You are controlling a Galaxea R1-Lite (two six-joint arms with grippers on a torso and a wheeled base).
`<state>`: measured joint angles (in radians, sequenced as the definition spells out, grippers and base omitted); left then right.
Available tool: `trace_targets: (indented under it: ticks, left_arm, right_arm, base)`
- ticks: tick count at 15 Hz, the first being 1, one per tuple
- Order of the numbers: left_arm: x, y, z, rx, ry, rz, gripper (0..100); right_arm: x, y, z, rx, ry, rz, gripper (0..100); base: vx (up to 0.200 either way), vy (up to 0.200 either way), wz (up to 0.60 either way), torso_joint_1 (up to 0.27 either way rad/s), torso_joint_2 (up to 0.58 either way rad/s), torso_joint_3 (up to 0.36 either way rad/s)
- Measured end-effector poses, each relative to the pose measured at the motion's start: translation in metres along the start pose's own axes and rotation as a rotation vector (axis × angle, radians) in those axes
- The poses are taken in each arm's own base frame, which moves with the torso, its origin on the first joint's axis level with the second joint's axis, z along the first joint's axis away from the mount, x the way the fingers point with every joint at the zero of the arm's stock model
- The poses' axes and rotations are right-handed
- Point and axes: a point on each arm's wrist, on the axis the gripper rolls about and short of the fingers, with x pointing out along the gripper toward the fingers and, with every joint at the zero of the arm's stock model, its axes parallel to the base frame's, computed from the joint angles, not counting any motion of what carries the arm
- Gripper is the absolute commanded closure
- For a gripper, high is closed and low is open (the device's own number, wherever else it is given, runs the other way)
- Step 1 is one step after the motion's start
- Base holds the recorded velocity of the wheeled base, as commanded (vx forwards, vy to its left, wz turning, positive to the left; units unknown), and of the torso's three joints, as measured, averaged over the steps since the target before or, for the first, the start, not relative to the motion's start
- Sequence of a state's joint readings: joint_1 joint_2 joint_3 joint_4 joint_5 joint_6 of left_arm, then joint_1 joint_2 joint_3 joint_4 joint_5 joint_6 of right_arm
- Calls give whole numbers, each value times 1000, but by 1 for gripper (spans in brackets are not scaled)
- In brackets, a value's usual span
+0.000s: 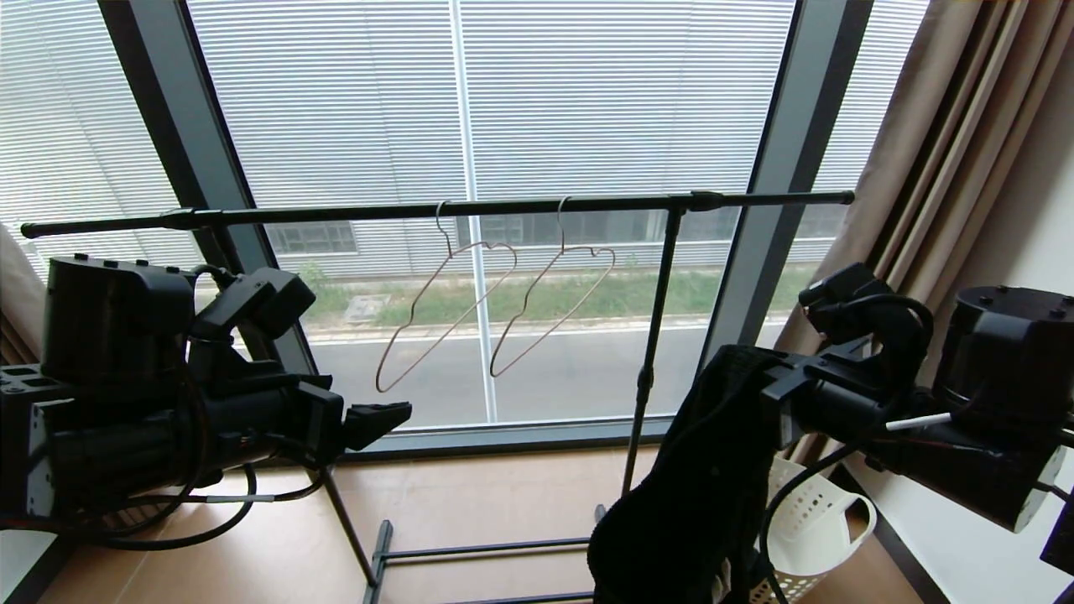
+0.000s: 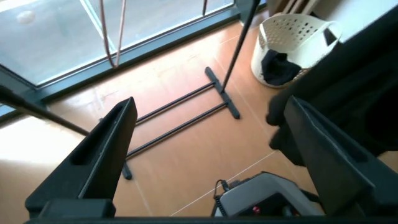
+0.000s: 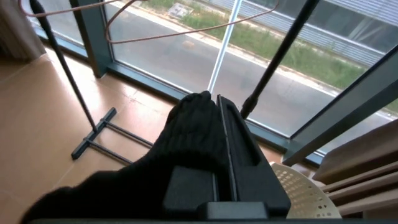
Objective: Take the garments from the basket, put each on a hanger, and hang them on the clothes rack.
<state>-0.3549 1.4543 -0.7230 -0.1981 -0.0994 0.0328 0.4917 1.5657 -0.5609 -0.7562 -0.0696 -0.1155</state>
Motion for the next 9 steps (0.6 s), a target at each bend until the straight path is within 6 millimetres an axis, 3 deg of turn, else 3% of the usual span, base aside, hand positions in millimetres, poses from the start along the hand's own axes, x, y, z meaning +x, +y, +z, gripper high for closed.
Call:
trace_targets:
  ticks: [6,9]
  left_arm:
    - [10,9,-4,11,23,29,0]
    - [17,15,-1,45,4,48,0]
  right_arm:
    - [-6,-4,4,-1,-19,-17,100]
    - [-6,-5,4,0,-20,-22,100]
  base:
    - [200,0,0,5,4,0]
    - [0,0,0,0,0,0]
